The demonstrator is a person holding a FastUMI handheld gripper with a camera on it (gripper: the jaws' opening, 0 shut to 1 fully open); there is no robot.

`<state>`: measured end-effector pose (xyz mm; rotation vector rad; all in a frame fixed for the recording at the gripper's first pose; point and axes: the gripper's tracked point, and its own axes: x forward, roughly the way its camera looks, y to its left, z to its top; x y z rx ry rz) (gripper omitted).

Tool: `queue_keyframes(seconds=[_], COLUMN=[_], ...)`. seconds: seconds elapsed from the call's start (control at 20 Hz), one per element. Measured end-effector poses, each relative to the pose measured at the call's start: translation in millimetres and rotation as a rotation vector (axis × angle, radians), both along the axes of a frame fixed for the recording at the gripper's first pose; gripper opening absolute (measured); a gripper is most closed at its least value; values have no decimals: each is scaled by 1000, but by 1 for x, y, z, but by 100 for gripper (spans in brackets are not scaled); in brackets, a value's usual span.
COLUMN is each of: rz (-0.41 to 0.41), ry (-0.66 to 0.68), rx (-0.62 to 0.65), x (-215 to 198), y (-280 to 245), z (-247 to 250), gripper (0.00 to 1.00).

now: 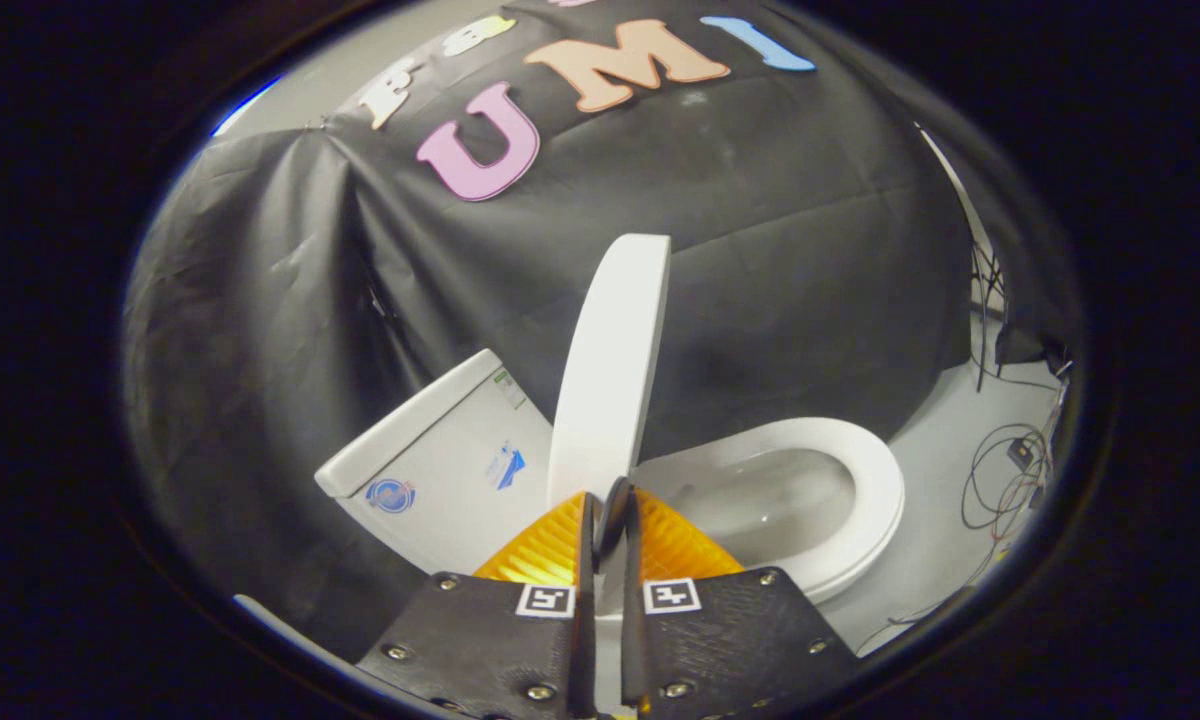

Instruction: Open the toilet lid.

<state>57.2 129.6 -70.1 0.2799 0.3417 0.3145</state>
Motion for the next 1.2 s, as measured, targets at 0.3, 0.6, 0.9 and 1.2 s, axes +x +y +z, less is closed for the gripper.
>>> queue_keyframes(seconds=[0.3,0.6,0.9,1.2], rz=[13,26,33,50], ry=[-21,-39,-71,-109], rx=[-27,-45,-87,-155], x=[-1,-2,-2,-2], y=[11,23,36,55], z=[4,8,11,17], gripper=[11,11,11,11])
